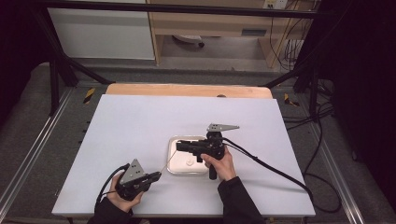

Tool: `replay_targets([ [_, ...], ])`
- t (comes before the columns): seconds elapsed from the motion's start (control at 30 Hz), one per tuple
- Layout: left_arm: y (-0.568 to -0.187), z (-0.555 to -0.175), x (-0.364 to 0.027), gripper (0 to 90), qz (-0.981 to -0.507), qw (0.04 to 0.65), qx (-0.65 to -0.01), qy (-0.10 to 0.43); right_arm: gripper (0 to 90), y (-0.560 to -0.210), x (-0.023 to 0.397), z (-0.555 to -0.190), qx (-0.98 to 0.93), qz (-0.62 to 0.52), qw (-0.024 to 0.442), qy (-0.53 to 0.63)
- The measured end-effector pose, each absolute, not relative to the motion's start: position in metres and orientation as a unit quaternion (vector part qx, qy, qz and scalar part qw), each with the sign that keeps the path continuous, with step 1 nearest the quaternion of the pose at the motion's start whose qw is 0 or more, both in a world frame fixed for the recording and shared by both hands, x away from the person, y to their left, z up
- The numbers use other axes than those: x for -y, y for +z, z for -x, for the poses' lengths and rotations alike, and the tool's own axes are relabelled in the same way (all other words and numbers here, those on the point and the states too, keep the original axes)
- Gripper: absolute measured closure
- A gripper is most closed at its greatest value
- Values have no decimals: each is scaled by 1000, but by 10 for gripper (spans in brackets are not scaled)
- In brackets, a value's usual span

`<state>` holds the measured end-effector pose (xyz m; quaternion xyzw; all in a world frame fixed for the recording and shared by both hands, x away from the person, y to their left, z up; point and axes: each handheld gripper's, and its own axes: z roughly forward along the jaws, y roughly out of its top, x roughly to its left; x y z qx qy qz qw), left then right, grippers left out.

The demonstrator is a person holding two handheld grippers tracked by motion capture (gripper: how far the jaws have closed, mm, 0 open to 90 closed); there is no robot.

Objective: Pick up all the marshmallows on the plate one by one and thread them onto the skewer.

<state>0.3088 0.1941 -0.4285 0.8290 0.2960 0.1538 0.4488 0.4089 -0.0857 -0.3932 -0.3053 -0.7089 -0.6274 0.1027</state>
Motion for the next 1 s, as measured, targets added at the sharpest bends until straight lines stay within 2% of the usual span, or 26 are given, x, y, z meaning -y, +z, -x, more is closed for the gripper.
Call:
replay_targets([
  [0.5, -426, -309, -196, 889, -821, 465, -294, 151, 766, -388, 89, -409, 714, 314, 66, -623],
  [1.0, -430, -310, -193, 890, -827, 449, -299, 156, 793, -396, 83, -402, 705, 298, 103, -635],
])
